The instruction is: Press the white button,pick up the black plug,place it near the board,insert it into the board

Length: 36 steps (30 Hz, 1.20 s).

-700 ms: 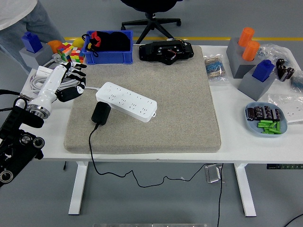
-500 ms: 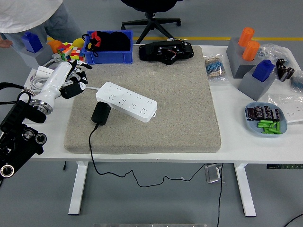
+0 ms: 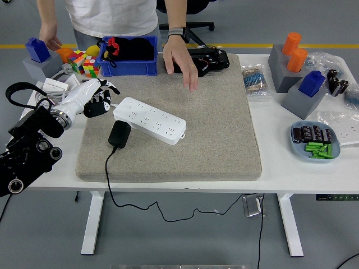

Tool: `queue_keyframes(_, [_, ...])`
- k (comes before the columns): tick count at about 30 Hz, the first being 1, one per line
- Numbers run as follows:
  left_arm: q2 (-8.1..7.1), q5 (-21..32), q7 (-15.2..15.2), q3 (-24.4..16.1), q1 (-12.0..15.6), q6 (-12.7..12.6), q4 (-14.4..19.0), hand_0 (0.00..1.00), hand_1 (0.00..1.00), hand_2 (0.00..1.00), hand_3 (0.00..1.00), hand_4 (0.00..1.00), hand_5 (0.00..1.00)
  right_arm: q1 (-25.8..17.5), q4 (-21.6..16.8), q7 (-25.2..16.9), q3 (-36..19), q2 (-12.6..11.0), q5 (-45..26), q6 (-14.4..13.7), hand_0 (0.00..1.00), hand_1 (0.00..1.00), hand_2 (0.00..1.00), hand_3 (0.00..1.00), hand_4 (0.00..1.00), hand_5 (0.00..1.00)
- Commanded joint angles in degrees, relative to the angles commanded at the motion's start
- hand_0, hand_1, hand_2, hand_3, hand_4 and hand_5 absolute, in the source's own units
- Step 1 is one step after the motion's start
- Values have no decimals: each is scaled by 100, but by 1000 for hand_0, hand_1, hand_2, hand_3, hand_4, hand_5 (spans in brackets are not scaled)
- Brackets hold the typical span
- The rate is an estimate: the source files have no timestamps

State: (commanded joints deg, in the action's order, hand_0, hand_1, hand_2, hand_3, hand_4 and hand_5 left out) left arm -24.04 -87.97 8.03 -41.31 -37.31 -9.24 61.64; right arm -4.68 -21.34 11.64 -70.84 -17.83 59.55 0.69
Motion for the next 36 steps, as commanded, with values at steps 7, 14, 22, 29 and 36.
queue_keyframes(7, [97,55,292,450,-326,212,-332,10,2,104,639,2,2,2,5,6,-34,-9,-3,1,797,703,694,649,712,476])
queue_keyframes(14, [256,54,474,756,-555,283,-698,7,2,102,651,2,2,10,3,9,-30,10,-11,8,798,703,692,652,712,476])
queue_keyframes(22, [517,61,469,952,-834,183,-1051,4,2,102,656,2,2,34,10,13,-14,14,-19,9,798,703,692,651,712,475])
queue_keyframes(29, [694,71,509,1251,-1006,185,-1379,2,2,99,665,2,2,46,7,11,1,9,-34,9,798,703,691,649,712,476])
queue_keyframes(36, [851,-23,521,1417,-1139,28,-1661,2,2,98,666,2,2,38,22,17,26,20,-38,11,798,702,691,649,712,477])
